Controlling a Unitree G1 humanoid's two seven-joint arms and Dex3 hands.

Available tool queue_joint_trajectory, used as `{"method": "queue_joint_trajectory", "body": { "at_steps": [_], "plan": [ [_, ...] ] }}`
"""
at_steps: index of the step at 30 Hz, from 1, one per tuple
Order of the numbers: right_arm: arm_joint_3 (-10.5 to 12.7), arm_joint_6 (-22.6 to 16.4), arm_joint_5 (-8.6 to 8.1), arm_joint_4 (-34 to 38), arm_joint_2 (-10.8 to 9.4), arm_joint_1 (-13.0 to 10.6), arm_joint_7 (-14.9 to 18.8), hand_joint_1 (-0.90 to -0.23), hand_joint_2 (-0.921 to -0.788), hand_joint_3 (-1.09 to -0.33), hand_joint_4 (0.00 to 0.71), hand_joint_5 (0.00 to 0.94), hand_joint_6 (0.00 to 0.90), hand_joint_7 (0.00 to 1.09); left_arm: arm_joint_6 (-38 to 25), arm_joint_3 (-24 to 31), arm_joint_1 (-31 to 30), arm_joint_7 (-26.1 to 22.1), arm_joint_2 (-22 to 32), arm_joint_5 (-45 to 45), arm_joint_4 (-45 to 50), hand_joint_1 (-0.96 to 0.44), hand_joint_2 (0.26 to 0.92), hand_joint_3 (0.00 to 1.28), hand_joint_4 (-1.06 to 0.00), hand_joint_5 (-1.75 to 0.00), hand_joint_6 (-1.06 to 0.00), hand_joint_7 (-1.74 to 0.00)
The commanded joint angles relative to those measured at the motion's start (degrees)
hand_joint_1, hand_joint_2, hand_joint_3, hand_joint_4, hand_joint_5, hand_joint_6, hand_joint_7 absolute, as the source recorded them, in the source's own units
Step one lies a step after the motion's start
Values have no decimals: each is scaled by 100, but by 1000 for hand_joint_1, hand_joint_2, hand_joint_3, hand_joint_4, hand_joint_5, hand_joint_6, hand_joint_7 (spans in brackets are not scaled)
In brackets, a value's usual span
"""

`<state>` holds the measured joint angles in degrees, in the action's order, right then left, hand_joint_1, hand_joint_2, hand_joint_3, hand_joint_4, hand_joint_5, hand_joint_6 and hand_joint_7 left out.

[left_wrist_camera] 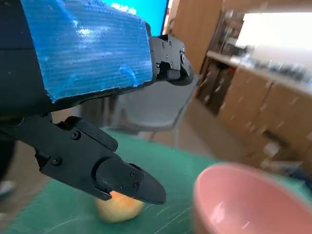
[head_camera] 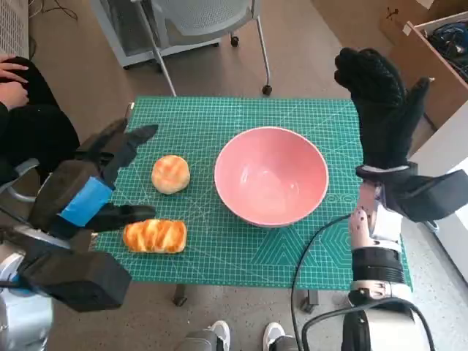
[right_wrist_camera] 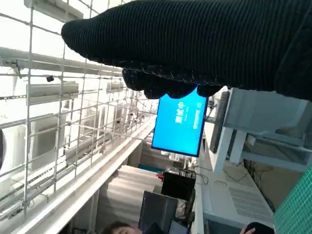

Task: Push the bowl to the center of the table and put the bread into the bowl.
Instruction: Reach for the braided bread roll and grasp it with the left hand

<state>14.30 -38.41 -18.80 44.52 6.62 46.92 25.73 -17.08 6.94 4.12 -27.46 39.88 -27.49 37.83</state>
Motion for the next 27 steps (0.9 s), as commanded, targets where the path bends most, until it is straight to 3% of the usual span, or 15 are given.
{"method": "queue_joint_trajectory", "body": {
  "at_steps": [1,5,12,17,27],
  "plan": [
    [19,35,-62,204,-59,52,92,-515,-921,-565,351,3,276,373,-159,-129,-204,-310,112,-114,145,-384,757,2,-211,-1,-293,-130],
    [33,62,-99,252,-82,86,129,-514,-921,-562,355,3,292,356,-495,-208,-206,-755,159,95,128,-210,708,5,-189,-2,-292,-82],
    [44,75,-151,279,-110,83,195,-523,-921,-558,359,4,305,341,-1282,-539,41,-1366,228,140,84,-4,696,6,-144,-1,-271,-41],
    [65,74,-178,284,-110,48,232,-520,-921,-556,358,2,309,326,-1616,-925,136,-1501,312,-180,42,8,700,7,-134,0,-270,-28],
    [143,107,-234,268,-104,-25,277,-521,-921,-558,357,1,316,308,-1688,-1529,248,-1570,393,-525,-319,-21,705,7,-132,0,-273,-16]
  ]
}}
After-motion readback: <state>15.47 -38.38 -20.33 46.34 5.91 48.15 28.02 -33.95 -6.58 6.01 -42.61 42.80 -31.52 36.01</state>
